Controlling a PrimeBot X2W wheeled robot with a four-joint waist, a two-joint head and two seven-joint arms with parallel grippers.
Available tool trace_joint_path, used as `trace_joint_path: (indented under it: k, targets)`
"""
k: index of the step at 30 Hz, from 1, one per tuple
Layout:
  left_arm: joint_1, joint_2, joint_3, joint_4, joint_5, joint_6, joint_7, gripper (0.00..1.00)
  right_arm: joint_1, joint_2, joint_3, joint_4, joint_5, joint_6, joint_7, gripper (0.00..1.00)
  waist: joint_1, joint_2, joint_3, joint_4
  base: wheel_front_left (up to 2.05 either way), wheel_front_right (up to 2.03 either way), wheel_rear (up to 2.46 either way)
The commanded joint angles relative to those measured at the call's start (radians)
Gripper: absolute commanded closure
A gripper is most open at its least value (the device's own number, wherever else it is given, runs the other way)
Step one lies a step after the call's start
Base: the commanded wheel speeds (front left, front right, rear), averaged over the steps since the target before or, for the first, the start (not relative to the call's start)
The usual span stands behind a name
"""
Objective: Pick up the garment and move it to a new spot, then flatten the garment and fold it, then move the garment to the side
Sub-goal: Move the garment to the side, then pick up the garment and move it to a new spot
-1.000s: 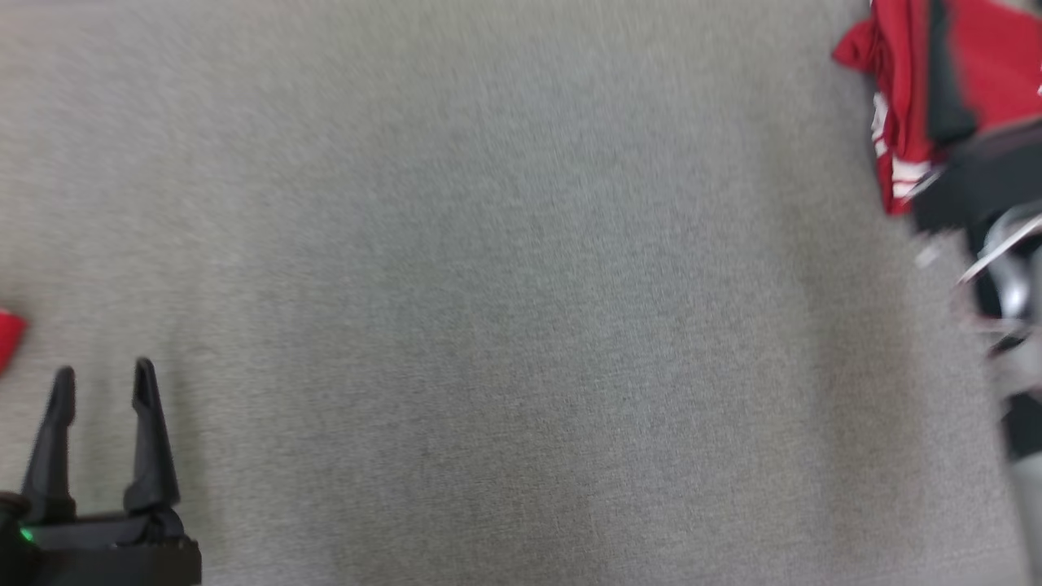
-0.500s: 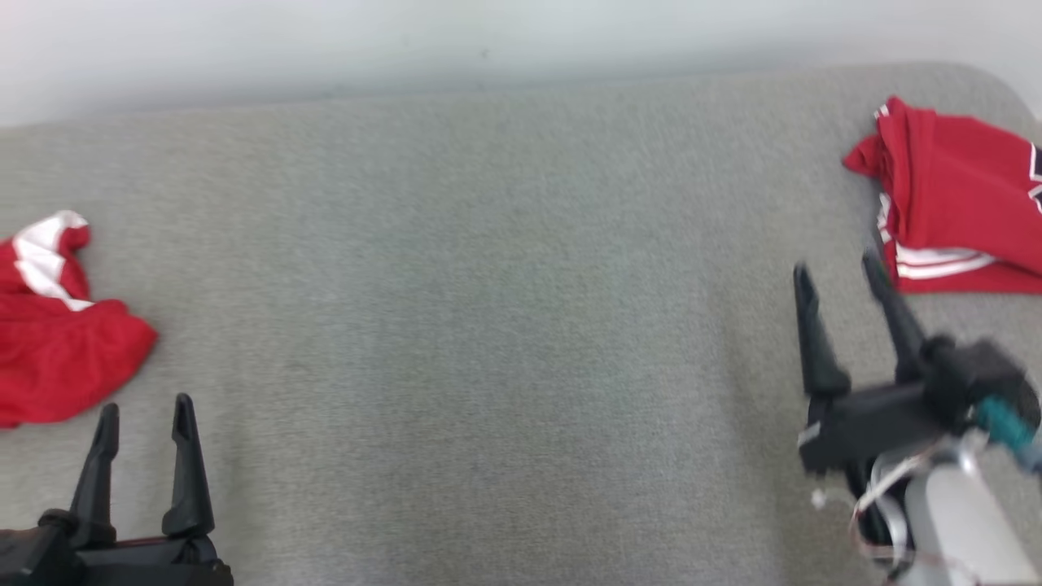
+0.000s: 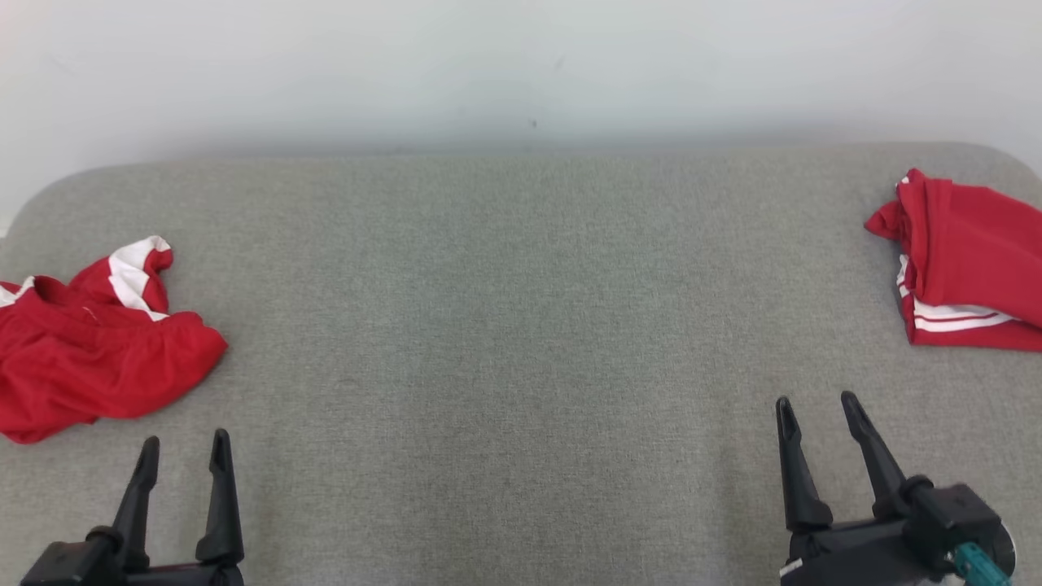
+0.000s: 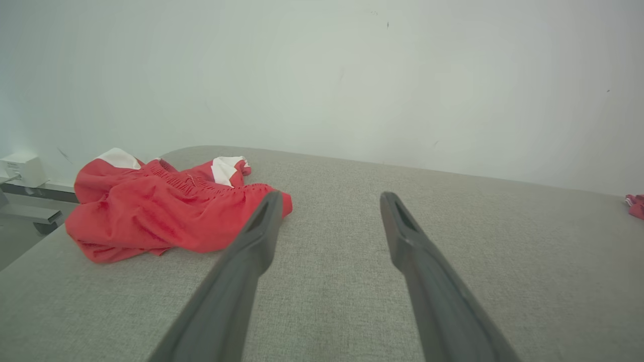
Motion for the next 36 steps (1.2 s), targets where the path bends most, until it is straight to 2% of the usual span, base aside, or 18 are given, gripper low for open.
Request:
trace_joint_path:
  k: [1,12,36]
  targets:
    - [0.013,0.002,-0.003,0.007,0.011,0.002,0.0,0.0,0.023,0.008,-0.003,-0.008,-0.013,-0.002,-0.008,0.0,0.0002,0.0001,-0.024,0.015,0.0,0.0,0.0]
    - [0.048,0.006,-0.039,0.044,0.021,0.002,0.0,0.0,0.094,0.025,-0.005,-0.014,-0.011,-0.002,-0.027,0.0,0.0002,0.0001,-0.098,0.033,0.0,0.0,0.0]
    - [0.053,0.009,-0.049,0.039,0.03,0.002,0.0,0.0,0.106,0.027,0.0,0.022,0.017,-0.002,-0.04,0.0,0.0002,0.0001,-0.11,0.045,0.0,0.0,0.0]
